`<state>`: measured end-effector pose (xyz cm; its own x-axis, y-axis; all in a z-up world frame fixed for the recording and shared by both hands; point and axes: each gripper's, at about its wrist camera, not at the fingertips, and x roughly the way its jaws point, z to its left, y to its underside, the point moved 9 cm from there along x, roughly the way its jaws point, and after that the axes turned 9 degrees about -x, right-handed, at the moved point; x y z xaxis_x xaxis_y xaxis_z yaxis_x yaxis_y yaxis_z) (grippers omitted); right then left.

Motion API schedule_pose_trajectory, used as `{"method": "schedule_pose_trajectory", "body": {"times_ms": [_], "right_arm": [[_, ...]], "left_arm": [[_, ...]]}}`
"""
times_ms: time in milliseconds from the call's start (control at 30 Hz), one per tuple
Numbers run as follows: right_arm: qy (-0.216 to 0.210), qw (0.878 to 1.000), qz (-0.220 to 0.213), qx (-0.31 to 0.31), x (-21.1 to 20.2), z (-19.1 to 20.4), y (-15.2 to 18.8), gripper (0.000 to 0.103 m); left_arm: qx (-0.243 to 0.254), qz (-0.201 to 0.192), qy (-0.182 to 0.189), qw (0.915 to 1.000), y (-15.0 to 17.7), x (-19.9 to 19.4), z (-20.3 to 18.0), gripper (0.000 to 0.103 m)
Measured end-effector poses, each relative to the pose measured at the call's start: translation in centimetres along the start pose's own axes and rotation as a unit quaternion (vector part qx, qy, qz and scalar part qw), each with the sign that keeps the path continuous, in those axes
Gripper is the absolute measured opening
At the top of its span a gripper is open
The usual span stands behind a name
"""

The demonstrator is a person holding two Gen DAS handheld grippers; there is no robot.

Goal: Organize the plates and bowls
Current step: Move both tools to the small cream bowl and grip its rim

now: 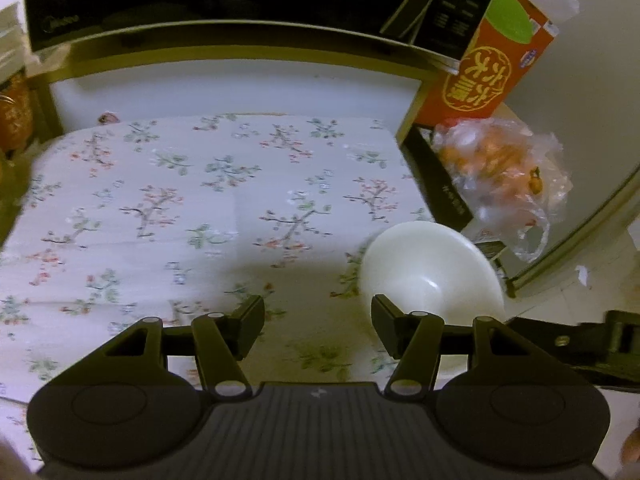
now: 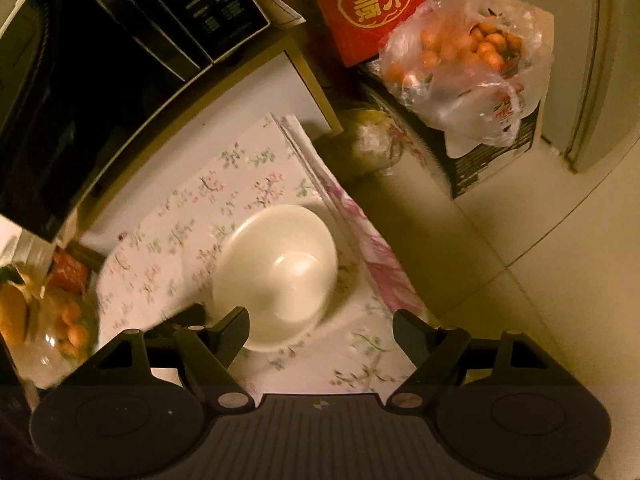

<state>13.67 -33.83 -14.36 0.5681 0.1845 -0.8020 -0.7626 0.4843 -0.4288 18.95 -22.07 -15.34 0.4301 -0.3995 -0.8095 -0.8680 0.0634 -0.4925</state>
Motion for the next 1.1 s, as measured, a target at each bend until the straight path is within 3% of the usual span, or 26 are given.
{"method": "schedule_pose_trajectory", "body": {"times_ms": [100,300,533,600,1100], "right_arm": [[-0.001,1.000,0.000,-0.003,0.8,0.5,-0.2,0.074],[-0.011,1.000,0.010,0.014,2.6,0.5,-0.1,0.046],[0.000,1.000,0.005,0.024,3.5,0.5,-0.1,0.023],[0.003,1.000,0.003,0.016,3.4,0.8,0.0,0.011],[-0.013,1.000,0.004,0.013,1.6,2.1,0.2,0.009]], "left_arm": [[-0.015,0.006,0.008,0.9998,0.1,0.7,-0.3,0.053],[-0.013,0.008,0.011,0.9998,0.6,1.7,-0.3,0.042],[0.000,0.015,0.032,0.9994,1.5,2.0,-1.6,0.030],[0.006,0.019,0.041,0.9990,1.7,1.9,-2.1,0.016],[0.027,-0.010,0.012,0.9995,1.1,-0.9,-2.1,0.012]]}}
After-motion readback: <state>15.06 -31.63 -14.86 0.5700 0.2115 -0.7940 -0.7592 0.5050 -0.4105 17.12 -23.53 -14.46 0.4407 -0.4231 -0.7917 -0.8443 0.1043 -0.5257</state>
